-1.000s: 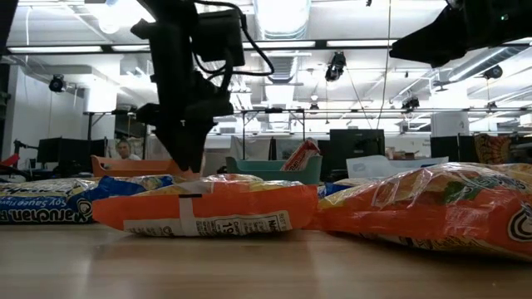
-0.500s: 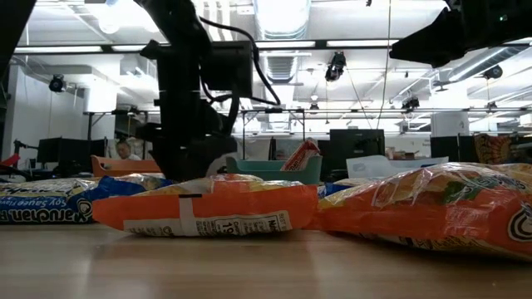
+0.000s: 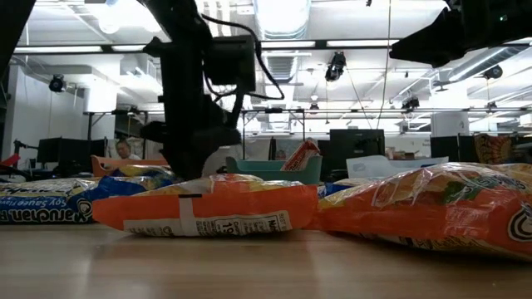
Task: Sort Maruchan noodles
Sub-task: Put the blue noodle pack into the orange bin
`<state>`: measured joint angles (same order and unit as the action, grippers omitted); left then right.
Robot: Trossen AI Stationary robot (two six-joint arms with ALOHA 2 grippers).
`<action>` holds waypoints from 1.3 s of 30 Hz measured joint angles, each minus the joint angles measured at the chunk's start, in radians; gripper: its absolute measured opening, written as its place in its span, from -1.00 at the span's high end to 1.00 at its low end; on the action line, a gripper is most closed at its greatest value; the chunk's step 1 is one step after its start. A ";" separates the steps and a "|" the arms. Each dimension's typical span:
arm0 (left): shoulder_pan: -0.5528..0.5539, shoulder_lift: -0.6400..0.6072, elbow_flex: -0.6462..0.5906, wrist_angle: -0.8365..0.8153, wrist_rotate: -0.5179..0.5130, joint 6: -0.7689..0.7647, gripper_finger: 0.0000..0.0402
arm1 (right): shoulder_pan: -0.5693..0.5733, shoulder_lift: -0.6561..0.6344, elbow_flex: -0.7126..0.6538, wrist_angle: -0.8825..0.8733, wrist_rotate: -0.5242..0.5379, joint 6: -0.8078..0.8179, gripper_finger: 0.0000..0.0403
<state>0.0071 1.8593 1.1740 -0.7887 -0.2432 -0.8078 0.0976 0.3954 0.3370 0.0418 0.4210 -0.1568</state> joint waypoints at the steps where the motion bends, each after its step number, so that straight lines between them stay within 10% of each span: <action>1: 0.000 -0.005 0.005 -0.001 0.000 0.013 0.95 | 0.000 0.000 0.000 0.000 0.000 0.000 -0.02; 18: 0.044 -0.455 0.031 0.002 -0.079 0.246 0.99 | 0.000 0.000 0.000 0.000 0.000 0.000 -0.02; 30: 0.374 -0.712 0.023 0.044 -0.182 0.436 1.00 | 0.000 0.000 0.000 0.001 0.000 -0.002 -0.02; 39: 0.654 -0.707 -0.100 0.303 0.168 0.500 1.00 | 0.000 0.000 0.000 0.001 0.000 -0.002 -0.02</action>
<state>0.6606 1.1523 1.0744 -0.4859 -0.0748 -0.3077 0.0978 0.3954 0.3367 0.0425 0.4208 -0.1591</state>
